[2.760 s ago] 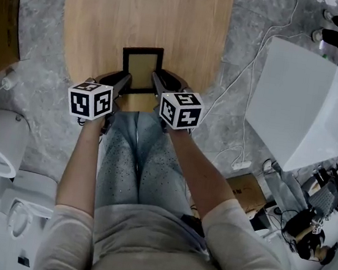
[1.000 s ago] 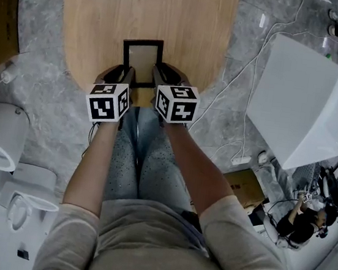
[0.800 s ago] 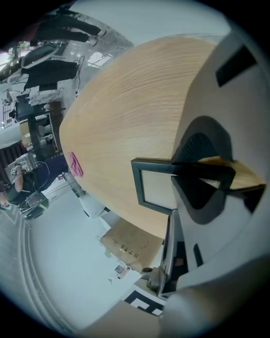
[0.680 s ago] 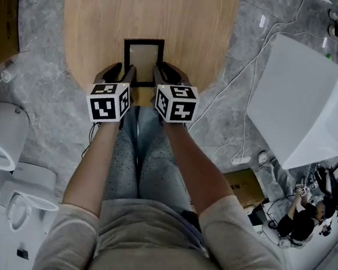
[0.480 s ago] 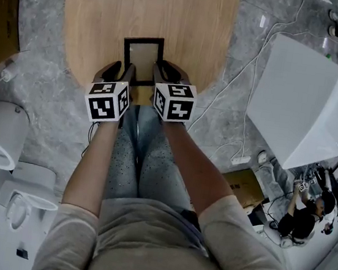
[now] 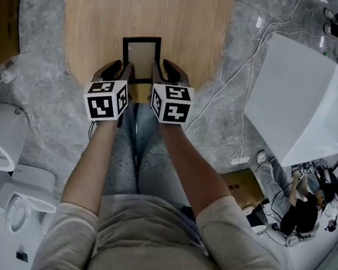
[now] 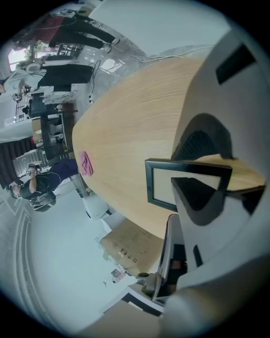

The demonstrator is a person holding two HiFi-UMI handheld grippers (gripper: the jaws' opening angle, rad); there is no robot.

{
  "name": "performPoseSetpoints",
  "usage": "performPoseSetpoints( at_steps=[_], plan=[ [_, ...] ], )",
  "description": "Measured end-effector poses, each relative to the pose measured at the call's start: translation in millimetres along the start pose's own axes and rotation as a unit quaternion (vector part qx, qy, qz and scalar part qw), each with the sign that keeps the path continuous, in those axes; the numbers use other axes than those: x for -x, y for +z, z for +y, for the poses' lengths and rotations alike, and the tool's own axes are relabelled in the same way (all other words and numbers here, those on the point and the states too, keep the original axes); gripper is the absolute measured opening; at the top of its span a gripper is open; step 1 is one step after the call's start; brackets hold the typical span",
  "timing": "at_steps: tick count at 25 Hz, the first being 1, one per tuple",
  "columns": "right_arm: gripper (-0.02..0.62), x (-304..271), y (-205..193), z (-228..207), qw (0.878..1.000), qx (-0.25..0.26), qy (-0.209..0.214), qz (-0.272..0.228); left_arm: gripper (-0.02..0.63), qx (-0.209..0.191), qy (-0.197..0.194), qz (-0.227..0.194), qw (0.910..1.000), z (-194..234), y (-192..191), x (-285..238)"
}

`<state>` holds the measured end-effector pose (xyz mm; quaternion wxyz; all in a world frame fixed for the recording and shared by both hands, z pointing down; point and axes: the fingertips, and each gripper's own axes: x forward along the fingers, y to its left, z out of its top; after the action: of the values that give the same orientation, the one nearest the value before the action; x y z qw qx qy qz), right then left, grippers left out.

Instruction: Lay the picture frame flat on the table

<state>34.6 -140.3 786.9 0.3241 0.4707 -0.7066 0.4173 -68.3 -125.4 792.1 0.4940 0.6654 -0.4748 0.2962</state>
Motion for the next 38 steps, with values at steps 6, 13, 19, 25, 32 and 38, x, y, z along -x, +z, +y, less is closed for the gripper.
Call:
performPoseSetpoints(
  at_steps=[6, 13, 19, 25, 32, 38],
  plan=[
    [0.094, 19.6, 18.3, 3.0, 1.0, 0.007, -0.002, -0.019, 0.064, -0.006, -0.001, -0.014, 0.9999, -10.7, 12.9, 18.2],
    [0.037, 55.5, 43.4, 22.3, 0.999, 0.022, 0.011, -0.042, 0.009, -0.031, -0.006, -0.032, 0.999, -29.8, 30.2, 55.8],
    [0.011, 91.0, 68.2, 35.5, 0.997, 0.03, 0.024, -0.065, 0.008, -0.058, -0.006, -0.068, 0.9959, -53.9, 58.4, 90.4],
    [0.011, 137.2, 80.3, 45.4, 0.995, 0.042, 0.026, -0.086, 0.008, -0.085, -0.004, -0.109, 0.9904, -77.7, 77.4, 136.9],
    [0.011, 197.9, 108.0, 60.0, 0.988, 0.05, 0.034, -0.143, 0.008, -0.104, 0.004, -0.172, 0.9795, -94.4, 100.6, 194.4],
    [0.011, 244.4, 125.2, 66.2, 0.98, 0.066, 0.037, -0.186, 0.008, -0.101, -0.003, -0.214, 0.9716, -118.6, 108.3, 236.3]
  ],
)
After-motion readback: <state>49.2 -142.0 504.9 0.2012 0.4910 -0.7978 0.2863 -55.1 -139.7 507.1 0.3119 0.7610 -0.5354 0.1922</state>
